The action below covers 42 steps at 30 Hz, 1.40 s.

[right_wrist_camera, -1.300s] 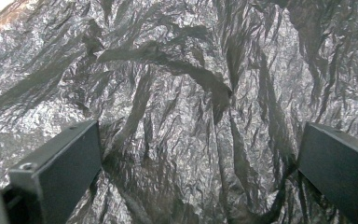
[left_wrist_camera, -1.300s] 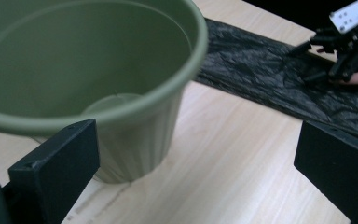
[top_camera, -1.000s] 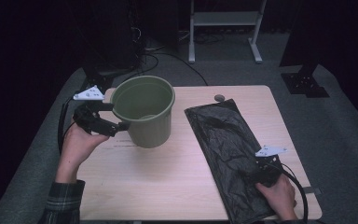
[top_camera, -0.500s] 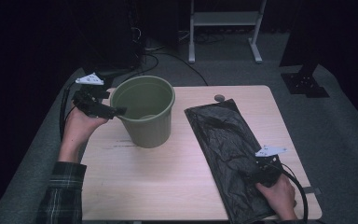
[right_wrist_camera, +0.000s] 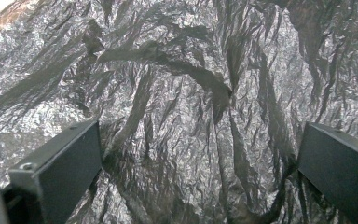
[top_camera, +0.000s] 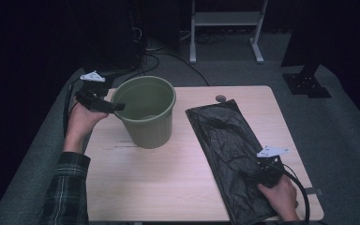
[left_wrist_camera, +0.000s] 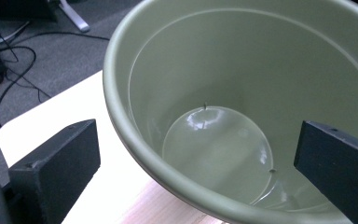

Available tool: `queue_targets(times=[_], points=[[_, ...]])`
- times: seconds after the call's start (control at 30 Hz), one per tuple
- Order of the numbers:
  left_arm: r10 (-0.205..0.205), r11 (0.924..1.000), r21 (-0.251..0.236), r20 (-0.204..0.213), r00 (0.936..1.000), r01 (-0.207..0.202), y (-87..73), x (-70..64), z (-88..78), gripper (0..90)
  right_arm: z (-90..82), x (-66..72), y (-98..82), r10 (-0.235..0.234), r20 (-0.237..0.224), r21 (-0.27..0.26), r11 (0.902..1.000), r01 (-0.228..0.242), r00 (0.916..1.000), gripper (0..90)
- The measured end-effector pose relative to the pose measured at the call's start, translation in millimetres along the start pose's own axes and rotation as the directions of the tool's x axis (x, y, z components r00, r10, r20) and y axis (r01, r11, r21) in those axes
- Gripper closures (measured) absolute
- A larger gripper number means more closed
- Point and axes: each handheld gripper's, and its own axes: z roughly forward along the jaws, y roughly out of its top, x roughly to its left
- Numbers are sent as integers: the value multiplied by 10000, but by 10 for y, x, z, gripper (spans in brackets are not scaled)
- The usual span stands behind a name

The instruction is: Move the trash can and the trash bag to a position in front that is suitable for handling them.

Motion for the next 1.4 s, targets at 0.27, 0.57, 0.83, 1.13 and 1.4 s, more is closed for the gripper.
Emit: queue_targets(times=[0.27, 0.57, 0.83, 1.13, 1.4], points=[[-132, 9994, 321, 158, 9998, 127, -69, 33, 149, 0, 0, -1, 0, -6, -7, 6, 10000, 6, 10000, 0], [-62, 9991, 416, 403, 9992, 45, -100, 5, 218, 0, 0, -1, 0, -9, -9, 6, 10000, 9, 10000, 0], [89, 9986, 521, 632, 9980, -122, -94, -87, 221, 0, -1, -1, 0, -8, -16, 8, 10000, 8, 10000, 0], [68, 9994, 332, 1082, 9941, -105, -147, -290, 204, 0, 0, -1, 0, -10, -11, 3, 10000, 10, 10000, 0], [34, 9999, 123, 1632, 9866, -55, -225, -516, 169, 0, 0, -1, 0, -16, -5, 0, 10000, 16, 10000, 0]])
